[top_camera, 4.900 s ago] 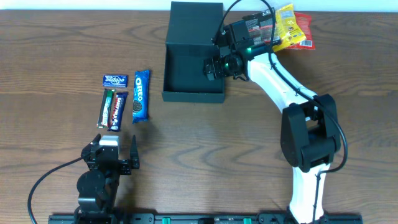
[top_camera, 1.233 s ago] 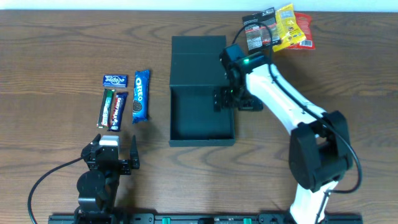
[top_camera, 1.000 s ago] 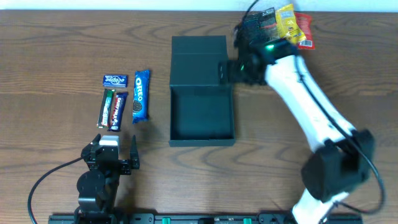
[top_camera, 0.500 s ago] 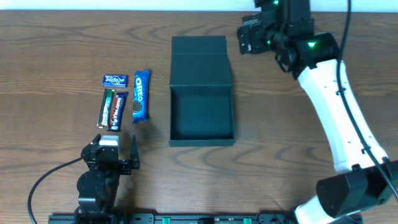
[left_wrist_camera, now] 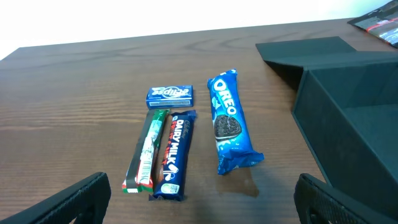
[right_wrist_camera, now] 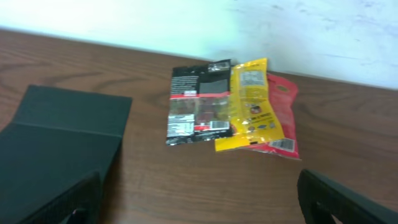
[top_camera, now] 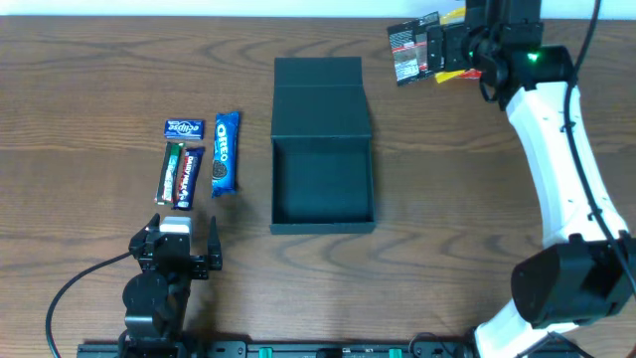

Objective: Pack container
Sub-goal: 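Grasp the black-red snack bag at top right with the right gripper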

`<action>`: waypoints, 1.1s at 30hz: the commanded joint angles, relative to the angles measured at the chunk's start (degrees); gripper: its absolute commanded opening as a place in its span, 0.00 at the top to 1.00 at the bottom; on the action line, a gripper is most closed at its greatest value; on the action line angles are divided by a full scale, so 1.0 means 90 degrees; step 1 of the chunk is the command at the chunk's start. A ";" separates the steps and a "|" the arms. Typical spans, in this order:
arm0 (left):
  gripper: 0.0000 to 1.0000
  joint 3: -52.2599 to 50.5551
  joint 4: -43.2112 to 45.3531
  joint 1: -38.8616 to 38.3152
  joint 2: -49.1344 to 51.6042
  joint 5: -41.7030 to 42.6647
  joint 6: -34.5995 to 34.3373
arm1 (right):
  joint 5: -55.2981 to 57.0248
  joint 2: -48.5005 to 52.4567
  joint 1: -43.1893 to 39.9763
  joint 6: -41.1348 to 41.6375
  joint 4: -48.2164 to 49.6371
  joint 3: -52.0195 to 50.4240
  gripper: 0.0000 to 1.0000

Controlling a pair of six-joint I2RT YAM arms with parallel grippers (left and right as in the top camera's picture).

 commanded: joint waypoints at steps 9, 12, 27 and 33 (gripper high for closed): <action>0.05 -0.0138 -0.0034 0.0007 -0.0036 -0.0117 0.0129 | -0.0714 0.1333 -0.0333 -0.0182 0.0709 0.0362 0.12; 0.04 -0.0138 -0.0034 0.0007 -0.0036 -0.0117 0.0129 | -0.0716 0.2096 -0.0321 -0.0187 0.0270 0.1355 0.17; 0.05 -0.0138 -0.0034 0.0007 -0.0036 -0.0117 0.0129 | -0.0986 0.4923 -0.0165 -0.0112 -0.1290 0.4690 0.22; 0.04 -0.0138 -0.0034 0.0007 -0.0036 -0.0117 0.0129 | -0.1022 0.5187 -0.0233 0.0083 -0.1171 0.4687 0.33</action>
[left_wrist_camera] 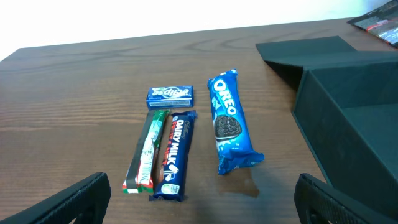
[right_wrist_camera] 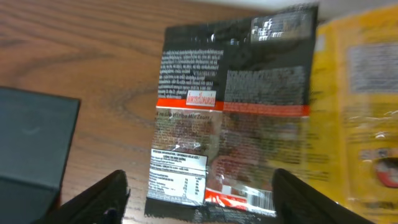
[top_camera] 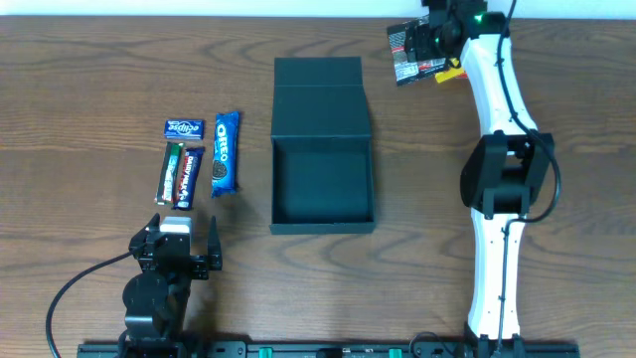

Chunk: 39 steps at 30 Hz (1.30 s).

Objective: Pack container
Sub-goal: 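Grasp the black-red snack bag at top right with the right gripper, then carry the black-red bag over the box and lower it inside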

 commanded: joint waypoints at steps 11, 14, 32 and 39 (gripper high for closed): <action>0.05 -0.0138 -0.0039 0.0007 -0.0036 -0.0117 0.0112 | -0.0051 0.0265 -0.0223 0.0209 0.0231 0.0090 0.31; 0.04 -0.0138 -0.0039 0.0007 -0.0036 -0.0117 0.0112 | -0.0039 0.0299 -0.0391 0.0420 0.0345 0.0090 0.32; 0.05 -0.0138 -0.0039 0.0007 -0.0036 -0.0117 0.0112 | -0.0634 0.0656 -0.0534 0.0699 0.0318 0.0087 0.38; 0.05 -0.0138 -0.0039 0.0007 -0.0036 -0.0117 0.0112 | -0.0656 0.0709 -0.0529 0.0763 0.0250 0.0087 0.41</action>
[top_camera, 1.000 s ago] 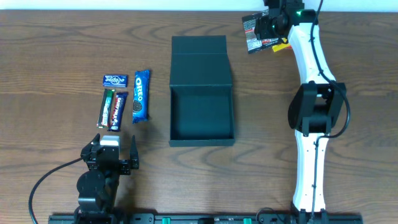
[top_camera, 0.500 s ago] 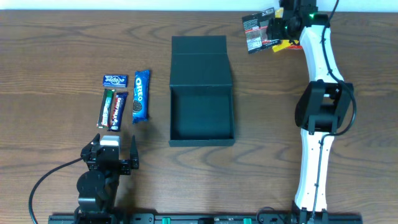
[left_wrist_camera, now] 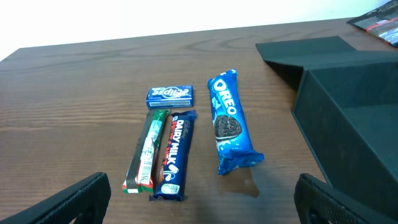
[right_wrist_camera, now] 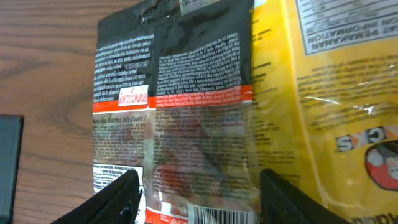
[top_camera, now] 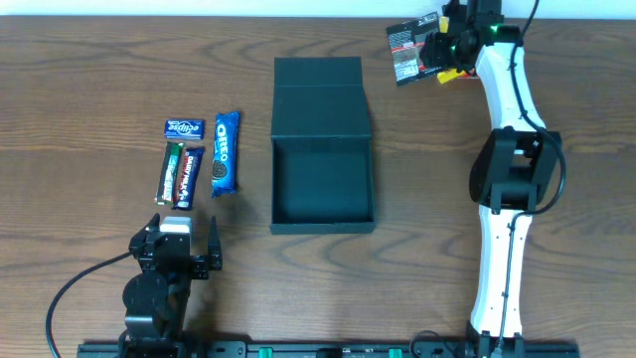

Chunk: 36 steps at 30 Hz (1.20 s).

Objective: Pack container
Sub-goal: 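Carry the black-red bag over the box and lower it inside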

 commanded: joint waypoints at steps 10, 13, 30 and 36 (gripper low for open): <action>0.05 -0.0138 -0.0039 0.0007 -0.0036 -0.0117 0.0112 | -0.0126 0.0296 0.0005 0.0391 -0.0032 0.0087 0.76; 0.05 -0.0138 -0.0041 0.0007 -0.0036 -0.0117 0.0112 | -0.0189 0.0296 0.0005 0.0444 -0.0022 0.0087 0.88; 0.05 -0.0138 -0.0039 0.0007 -0.0036 -0.0117 0.0112 | -0.0709 -0.1095 0.0090 0.0044 -0.0245 0.0398 0.98; 0.05 -0.0138 -0.0041 0.0007 -0.0036 -0.0117 0.0112 | -0.0741 -0.2178 0.0301 -0.0328 -0.0787 0.0398 0.99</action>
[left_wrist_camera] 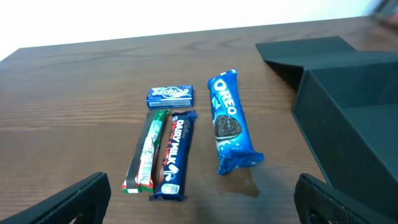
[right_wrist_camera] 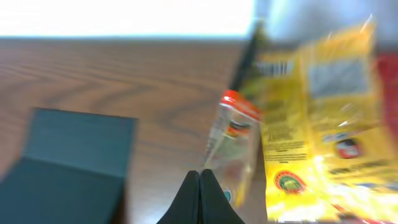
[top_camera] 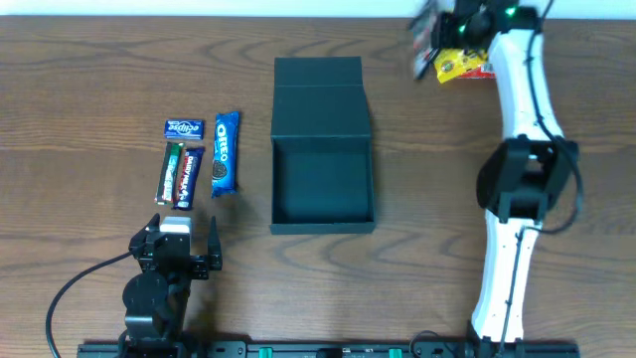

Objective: Pack container
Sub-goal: 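Carry the black-red bag over the box and lower it inside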

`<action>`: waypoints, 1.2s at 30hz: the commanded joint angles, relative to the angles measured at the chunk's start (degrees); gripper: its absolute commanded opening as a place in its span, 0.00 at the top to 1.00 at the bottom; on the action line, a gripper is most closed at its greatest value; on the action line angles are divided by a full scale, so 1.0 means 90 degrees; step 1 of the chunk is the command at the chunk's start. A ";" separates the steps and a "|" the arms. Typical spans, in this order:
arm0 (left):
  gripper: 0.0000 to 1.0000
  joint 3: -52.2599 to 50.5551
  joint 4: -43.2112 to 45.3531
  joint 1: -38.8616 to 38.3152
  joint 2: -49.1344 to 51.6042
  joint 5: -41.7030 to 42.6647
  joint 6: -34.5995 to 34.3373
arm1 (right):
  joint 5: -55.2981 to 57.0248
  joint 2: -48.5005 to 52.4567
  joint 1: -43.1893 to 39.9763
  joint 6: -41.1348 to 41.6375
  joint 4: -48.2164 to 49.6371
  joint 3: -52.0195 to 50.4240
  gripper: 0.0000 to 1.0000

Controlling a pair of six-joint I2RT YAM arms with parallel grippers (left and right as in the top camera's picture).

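Note:
The open black box (top_camera: 322, 228) stands mid-table, its lid (top_camera: 321, 97) folded back behind it. My right gripper (right_wrist_camera: 199, 177) is at the far right, shut on a black snack packet (right_wrist_camera: 236, 118) that hangs tilted and blurred off the table. A yellow packet (right_wrist_camera: 311, 124) lies just beyond it, over a red one (top_camera: 484, 72). Left of the box lie an Oreo pack (left_wrist_camera: 230, 121), a Dairy Milk bar (left_wrist_camera: 173, 154), a green-and-white bar (left_wrist_camera: 147, 149) and a small blue Eclipse box (left_wrist_camera: 170, 95). My left gripper (left_wrist_camera: 199, 205) rests open in front of them, holding nothing.
The white wall runs along the table's far edge, right behind the packets. The right arm (top_camera: 517, 149) stretches along the table's right side. A cable (top_camera: 79, 283) trails from the left arm's base at the front left.
My right gripper was open, close over the flat black packet. Now it is shut on that packet, which is raised and tilted toward the box. The left arm has not moved.
My right gripper was open a little short of the three packets at the far right. Then it was close over the black one, then lower still, jaws astride it. Now it holds that packet off the table. The left gripper and the bars stayed put.

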 commanded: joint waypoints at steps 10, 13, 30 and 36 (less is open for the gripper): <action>0.04 -0.0138 -0.0039 0.0007 -0.0036 -0.0117 0.0112 | -0.1010 -0.2072 0.1003 -0.1632 -0.1938 0.0296 0.99; 0.05 -0.0138 -0.0039 0.0007 -0.0036 -0.0117 0.0112 | -0.1044 -0.2280 0.1338 -0.2873 -0.3094 0.0296 0.99; 0.04 -0.0138 -0.0039 0.0007 -0.0036 -0.0117 0.0112 | -0.2832 -0.2329 0.1877 -0.5778 -0.4872 -0.0716 0.99; 0.05 -0.0138 -0.0041 0.0007 -0.0036 -0.0117 0.0112 | -0.2837 -0.2324 0.2103 -0.6023 -0.4755 -0.1615 0.99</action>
